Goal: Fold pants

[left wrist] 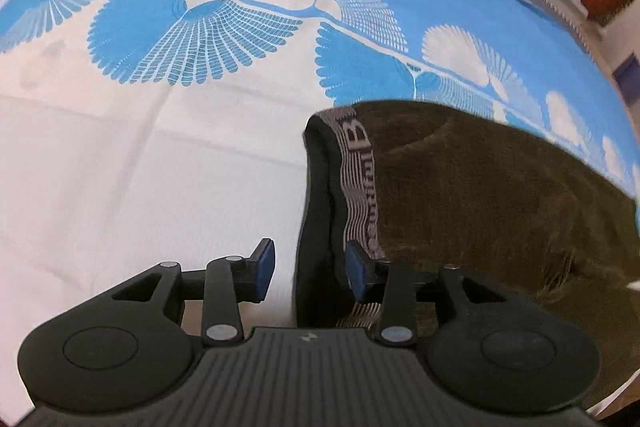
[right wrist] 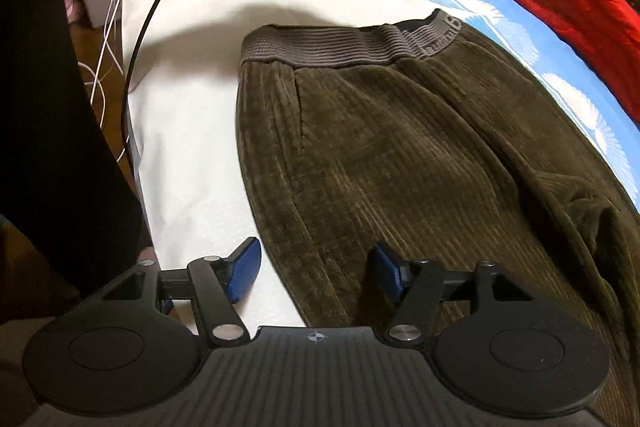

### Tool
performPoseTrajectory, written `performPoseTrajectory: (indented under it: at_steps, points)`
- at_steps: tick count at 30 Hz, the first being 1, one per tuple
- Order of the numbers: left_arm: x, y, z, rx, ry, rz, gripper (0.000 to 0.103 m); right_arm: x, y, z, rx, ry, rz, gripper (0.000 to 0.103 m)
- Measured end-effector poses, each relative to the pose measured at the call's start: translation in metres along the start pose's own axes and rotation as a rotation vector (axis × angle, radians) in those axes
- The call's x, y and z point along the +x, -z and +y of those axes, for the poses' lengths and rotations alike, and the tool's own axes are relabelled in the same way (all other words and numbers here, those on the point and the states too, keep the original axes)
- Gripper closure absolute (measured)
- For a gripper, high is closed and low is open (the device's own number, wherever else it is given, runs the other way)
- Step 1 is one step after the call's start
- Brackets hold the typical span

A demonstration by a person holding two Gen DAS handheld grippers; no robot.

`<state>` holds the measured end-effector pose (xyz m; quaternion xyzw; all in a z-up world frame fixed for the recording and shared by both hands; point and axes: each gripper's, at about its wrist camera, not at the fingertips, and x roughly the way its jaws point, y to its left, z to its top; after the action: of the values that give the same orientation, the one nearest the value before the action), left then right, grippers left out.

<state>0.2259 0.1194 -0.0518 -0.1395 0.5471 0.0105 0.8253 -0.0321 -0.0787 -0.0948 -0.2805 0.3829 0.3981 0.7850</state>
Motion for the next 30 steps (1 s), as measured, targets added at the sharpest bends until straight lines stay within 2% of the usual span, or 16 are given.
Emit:
performPoseTrajectory:
  at_steps: [5, 8, 9, 11, 12, 14, 17, 18, 21, 23, 26, 28, 30]
  points:
    - [0.024, -0.015, 0.005, -0.062, 0.063, 0.018, 0.049, 0.001, -0.001, -0.004, 0.006, -0.025, -0.002, 0.037]
    - [0.046, -0.024, 0.001, -0.063, 0.074, 0.026, 0.04, 0.0, 0.002, -0.003, -0.022, -0.032, -0.014, 0.04]
    - [0.053, -0.026, -0.001, -0.06, 0.07, 0.031, 0.04, -0.001, 0.003, -0.004, -0.024, -0.038, -0.017, 0.042]
    - [0.069, -0.031, -0.005, -0.047, 0.057, 0.037, 0.04, -0.003, 0.005, -0.006, -0.017, -0.044, -0.022, 0.056]
    - [0.077, -0.032, -0.007, -0.042, 0.045, 0.037, 0.04, -0.004, 0.005, -0.007, -0.019, -0.04, -0.022, 0.058]
    - [0.084, -0.035, -0.009, -0.035, 0.046, 0.013, 0.039, -0.007, 0.005, -0.009, -0.027, -0.034, -0.025, 0.07]
    - [0.087, -0.04, -0.019, -0.008, 0.05, -0.001, 0.06, -0.013, 0.003, -0.016, -0.025, -0.011, -0.046, 0.082]
    - [0.086, -0.041, -0.024, 0.012, 0.037, -0.005, 0.07, -0.016, 0.001, -0.02, -0.015, -0.011, -0.058, 0.083]
    - [0.072, -0.047, -0.03, 0.025, 0.049, -0.028, 0.086, -0.03, -0.006, -0.034, 0.003, 0.007, -0.099, 0.088]
    - [0.041, -0.055, -0.032, 0.023, 0.102, -0.108, 0.089, -0.049, -0.015, -0.046, 0.009, 0.04, -0.146, 0.09]
    - [-0.028, -0.06, -0.028, 0.052, 0.193, -0.287, 0.089, -0.097, -0.028, -0.065, 0.008, 0.092, -0.262, 0.091]
    - [-0.057, -0.052, -0.02, 0.111, 0.186, -0.382, 0.088, -0.126, -0.032, -0.076, 0.043, 0.083, -0.351, 0.091]
    - [-0.049, -0.045, 0.003, 0.07, 0.136, -0.341, 0.087, -0.136, -0.033, -0.08, 0.099, 0.036, -0.401, 0.091]
